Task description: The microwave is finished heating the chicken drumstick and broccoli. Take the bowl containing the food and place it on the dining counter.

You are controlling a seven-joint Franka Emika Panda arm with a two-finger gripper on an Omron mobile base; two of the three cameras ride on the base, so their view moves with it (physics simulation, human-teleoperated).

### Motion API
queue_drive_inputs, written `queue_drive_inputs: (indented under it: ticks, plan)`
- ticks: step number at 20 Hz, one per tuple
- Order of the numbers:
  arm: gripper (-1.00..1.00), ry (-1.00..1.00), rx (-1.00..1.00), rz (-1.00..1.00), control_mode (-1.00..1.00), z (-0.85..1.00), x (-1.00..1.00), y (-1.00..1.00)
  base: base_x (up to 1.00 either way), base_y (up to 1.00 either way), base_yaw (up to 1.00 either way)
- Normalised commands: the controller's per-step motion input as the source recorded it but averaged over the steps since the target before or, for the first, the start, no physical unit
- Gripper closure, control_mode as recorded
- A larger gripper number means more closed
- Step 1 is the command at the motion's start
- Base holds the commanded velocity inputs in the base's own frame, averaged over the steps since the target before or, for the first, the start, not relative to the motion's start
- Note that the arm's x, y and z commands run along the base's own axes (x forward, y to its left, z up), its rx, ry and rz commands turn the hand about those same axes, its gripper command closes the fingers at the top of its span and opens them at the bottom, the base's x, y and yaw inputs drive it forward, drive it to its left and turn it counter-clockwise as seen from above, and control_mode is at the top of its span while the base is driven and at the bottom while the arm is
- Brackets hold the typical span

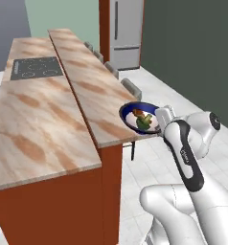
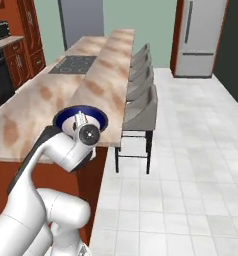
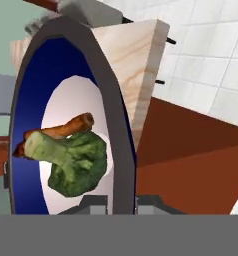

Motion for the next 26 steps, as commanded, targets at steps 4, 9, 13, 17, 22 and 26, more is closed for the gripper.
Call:
queue_drive_inputs:
  ticks: [4, 9, 13, 17, 22, 26]
  plan:
    - [1.00, 0.00, 0.00, 0.00, 1.00, 0.00, 0.00, 0.00, 0.00, -0.04, 0.23]
    - [1.00, 0.00, 0.00, 0.00, 1.00, 0.00, 0.00, 0.00, 0.00, -0.52, 0.06]
    - [1.00, 0.00, 0.00, 0.00, 1.00, 0.00, 0.00, 0.00, 0.00, -0.85, 0.12]
    - [1.00, 0.00, 0.00, 0.00, 1.00, 0.00, 0.00, 0.00, 0.14, -0.99, 0.19]
    - [1.00, 0.00, 0.00, 0.00, 1.00, 0.00, 0.00, 0.00, 0.56, -0.92, 0.41]
    - [1.00, 0.00, 0.00, 0.00, 1.00, 0.00, 0.00, 0.00, 0.67, -0.87, 0.50]
